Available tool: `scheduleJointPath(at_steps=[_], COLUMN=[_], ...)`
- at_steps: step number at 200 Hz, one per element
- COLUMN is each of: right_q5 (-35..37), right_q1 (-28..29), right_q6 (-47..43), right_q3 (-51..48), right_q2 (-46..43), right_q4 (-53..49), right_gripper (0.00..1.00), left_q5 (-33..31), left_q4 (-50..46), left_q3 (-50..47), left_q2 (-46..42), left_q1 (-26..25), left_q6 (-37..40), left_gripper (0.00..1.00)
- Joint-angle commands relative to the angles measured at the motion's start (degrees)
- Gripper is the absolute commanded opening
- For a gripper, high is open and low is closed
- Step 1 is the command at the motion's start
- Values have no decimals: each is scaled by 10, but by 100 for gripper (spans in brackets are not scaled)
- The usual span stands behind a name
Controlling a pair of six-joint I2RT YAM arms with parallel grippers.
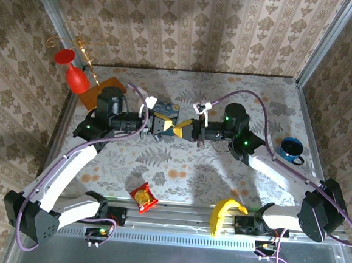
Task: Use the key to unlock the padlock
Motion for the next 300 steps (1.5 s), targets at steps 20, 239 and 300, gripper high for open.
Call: scheduleJointPath(at_steps=[20,239,300], right_q5=[52,412,414], right_q1=[1,-3,-4], right_q6=[-20,157,148], right_q3=[6,-81,-83], right_q2=[-23,-57,-61], right_q4=[-56,-276,-275], right_gripper=[0,0,0], left_q5=[-62,-727,-761], left_q4=[51,-29,16], left_q3=[-14,-108,-52], left_q2=[-16,221,359], left_q1=[16,-106,-116], left_q6=[-49,-202,-188], left_gripper=[54,86,86])
